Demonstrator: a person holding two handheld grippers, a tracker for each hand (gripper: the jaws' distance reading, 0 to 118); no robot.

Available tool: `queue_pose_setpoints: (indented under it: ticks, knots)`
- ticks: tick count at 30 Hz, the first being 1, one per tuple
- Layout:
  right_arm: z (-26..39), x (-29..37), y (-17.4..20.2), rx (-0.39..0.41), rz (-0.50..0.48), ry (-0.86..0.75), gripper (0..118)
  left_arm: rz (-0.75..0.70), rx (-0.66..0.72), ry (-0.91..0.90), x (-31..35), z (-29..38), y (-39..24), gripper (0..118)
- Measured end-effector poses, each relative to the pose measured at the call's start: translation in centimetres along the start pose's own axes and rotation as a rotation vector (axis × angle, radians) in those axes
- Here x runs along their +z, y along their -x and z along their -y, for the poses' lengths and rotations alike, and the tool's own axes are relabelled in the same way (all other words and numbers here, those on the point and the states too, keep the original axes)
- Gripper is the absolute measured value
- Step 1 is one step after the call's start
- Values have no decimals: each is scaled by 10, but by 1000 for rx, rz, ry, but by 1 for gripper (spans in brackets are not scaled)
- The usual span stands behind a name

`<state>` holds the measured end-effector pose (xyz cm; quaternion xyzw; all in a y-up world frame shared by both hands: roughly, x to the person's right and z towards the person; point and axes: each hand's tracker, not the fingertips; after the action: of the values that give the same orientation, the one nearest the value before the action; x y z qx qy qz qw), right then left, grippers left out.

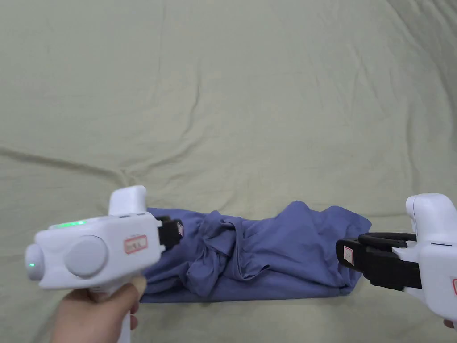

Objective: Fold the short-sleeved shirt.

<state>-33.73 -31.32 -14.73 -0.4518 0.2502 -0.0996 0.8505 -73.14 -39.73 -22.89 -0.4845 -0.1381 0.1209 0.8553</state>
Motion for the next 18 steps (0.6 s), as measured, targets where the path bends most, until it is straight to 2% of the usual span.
queue_pose_setpoints:
  ticks: [2,4,6,8,9,10,12,13,16,18]
  knots:
    - [-1,5,0,8,7,-7,3,-23,-102,77,-28,16,-23,0]
    - [-1,10,-2,5,12,-14,3,9,-119,155,-58,33,-49,0]
    - [-1,14,-5,-4,14,-20,3,20,-145,109,-69,43,-82,0]
    - [0,17,-7,-15,25,-18,3,-31,-234,69,-71,39,-107,0]
    - [1,18,-7,-17,28,-19,3,-25,-215,78,-74,36,-115,0]
    - [2,19,-7,-19,29,-19,3,27,-173,82,-75,33,-120,0]
    - [3,20,-8,-25,24,-16,3,262,-60,144,-78,30,-131,0]
    - [4,20,-8,-26,24,-16,3,296,-58,173,-82,33,-142,0]
    - [3,21,-6,-21,27,-18,3,314,-168,206,-95,37,-165,0]
    - [2,24,-5,-24,21,-32,3,324,-140,185,-87,32,-158,0]
